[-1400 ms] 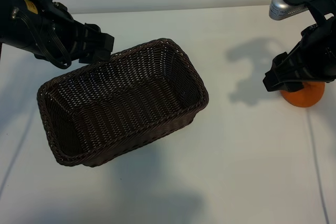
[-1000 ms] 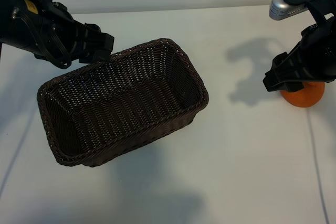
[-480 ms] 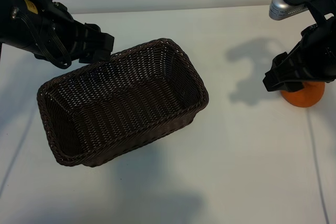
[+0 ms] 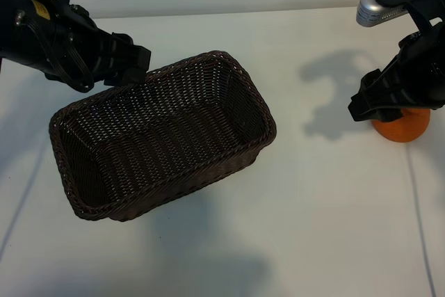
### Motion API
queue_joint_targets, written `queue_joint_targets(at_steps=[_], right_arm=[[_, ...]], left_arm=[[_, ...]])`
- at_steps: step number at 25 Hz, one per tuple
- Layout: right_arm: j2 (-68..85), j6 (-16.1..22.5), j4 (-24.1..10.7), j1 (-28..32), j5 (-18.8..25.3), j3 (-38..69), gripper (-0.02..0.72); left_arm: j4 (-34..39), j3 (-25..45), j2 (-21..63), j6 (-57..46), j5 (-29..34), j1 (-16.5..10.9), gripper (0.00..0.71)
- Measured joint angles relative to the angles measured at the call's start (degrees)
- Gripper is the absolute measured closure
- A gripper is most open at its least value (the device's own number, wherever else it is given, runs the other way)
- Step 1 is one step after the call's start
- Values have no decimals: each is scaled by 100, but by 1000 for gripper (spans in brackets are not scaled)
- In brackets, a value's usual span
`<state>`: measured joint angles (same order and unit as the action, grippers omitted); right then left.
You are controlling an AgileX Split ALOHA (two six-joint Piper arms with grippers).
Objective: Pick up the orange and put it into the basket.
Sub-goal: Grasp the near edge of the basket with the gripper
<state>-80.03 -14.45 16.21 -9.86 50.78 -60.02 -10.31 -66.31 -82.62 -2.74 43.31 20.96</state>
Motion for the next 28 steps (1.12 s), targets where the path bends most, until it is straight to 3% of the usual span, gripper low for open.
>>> queue_joint_targets(at_steps=[7, 12, 19, 28], right_arm=[[0, 0, 0, 0, 0, 0, 109], [0, 0, 0, 0, -26, 0, 109], [0, 0, 0, 0, -26, 0, 109], [0, 0, 5, 0, -31, 0, 109]], left_arm=[[12, 0, 41, 0, 36, 0, 137], [296, 27, 599, -315, 246, 0, 137], [1450, 959, 1836, -2235, 364, 0, 137], [2595, 2207, 2004, -4449, 350, 0, 137]])
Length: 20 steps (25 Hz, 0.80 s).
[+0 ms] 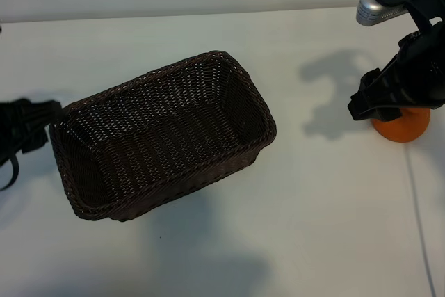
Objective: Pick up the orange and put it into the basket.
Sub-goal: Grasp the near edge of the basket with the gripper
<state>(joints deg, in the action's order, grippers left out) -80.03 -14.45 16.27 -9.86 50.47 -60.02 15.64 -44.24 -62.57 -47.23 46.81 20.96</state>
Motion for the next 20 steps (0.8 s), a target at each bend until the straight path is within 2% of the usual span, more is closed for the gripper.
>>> queue_joint_targets(at_steps=[4, 9, 15, 20], right_arm=[[0, 0, 0, 0, 0, 0, 109], [0, 0, 11, 0, 0, 0, 109], [0, 0, 11, 0, 0, 0, 109], [0, 0, 11, 0, 0, 0, 109]], left_arm=[[134, 181, -155, -454, -257, -56, 137], [-34, 188, -676, -481, -457, -190, 137], [-366, 188, -1184, -413, -924, -196, 137], [-411, 188, -1503, -406, -1012, -196, 137]])
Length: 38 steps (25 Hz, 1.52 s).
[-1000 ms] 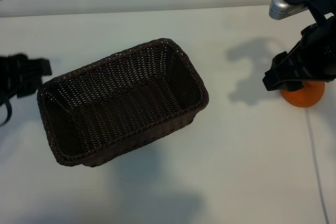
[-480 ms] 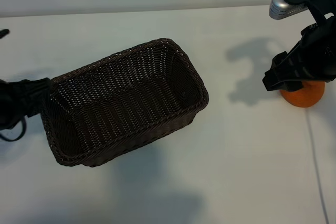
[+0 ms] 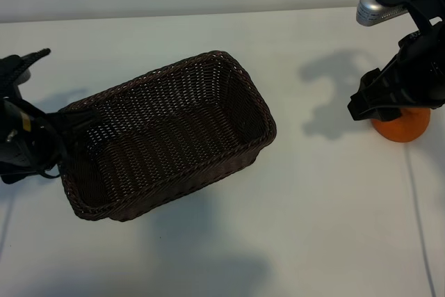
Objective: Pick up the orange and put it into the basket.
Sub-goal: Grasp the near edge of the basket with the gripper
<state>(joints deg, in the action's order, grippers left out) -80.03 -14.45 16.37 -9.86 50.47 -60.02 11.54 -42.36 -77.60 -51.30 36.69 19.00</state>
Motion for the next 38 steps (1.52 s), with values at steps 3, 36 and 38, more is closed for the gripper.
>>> queue_joint_targets(at_steps=[3, 36, 38], right_arm=[[0, 0, 0, 0, 0, 0, 109], [0, 0, 0, 0, 42, 0, 109], [0, 0, 0, 0, 43, 0, 109]], left_arm=[[0, 0, -59, 1, -38, 0, 137], [-163, 0, -897, 208, -297, -184, 137], [-326, 0, -931, 370, -363, -282, 137]])
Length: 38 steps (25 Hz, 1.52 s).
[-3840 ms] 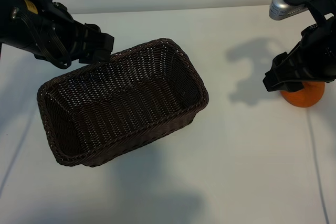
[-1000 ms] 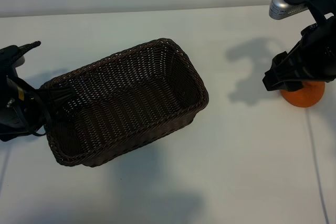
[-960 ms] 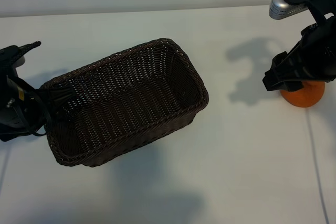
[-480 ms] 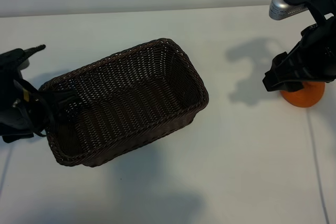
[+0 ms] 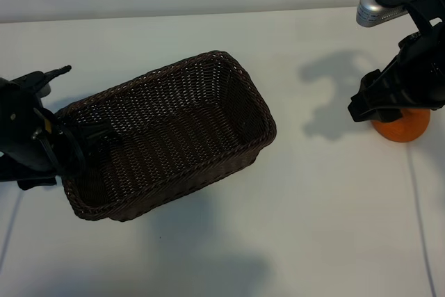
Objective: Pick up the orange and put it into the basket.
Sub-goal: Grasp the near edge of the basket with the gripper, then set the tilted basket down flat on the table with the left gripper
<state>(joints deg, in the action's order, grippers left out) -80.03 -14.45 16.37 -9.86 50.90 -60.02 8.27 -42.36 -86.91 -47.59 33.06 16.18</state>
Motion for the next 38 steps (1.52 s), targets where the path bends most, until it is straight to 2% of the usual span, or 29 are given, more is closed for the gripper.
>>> queue_joint_targets(at_steps=[6, 10, 16, 21, 23, 25, 30, 38], right_arm=[[0, 0, 0, 0, 0, 0, 109], [0, 0, 0, 0, 0, 0, 109], [0, 0, 0, 0, 5, 0, 109], [0, 0, 0, 0, 5, 0, 109], [0, 0, 0, 0, 5, 0, 109], [0, 0, 0, 0, 5, 0, 109], [0, 0, 0, 0, 5, 0, 109], [0, 0, 0, 0, 5, 0, 109]], left_arm=[[-275, 0, -23, 352, -100, -171, 137], [-300, 86, -166, 370, -204, -174, 137], [-584, 543, -285, 388, -823, -174, 137], [-601, 566, -285, 395, -917, -174, 143], [-601, 566, -285, 399, -947, -174, 179], [-601, 566, -285, 399, -978, -174, 246], [-595, 566, -285, 414, -1167, -174, 505], [-613, 568, -158, 438, -1371, -174, 535]])
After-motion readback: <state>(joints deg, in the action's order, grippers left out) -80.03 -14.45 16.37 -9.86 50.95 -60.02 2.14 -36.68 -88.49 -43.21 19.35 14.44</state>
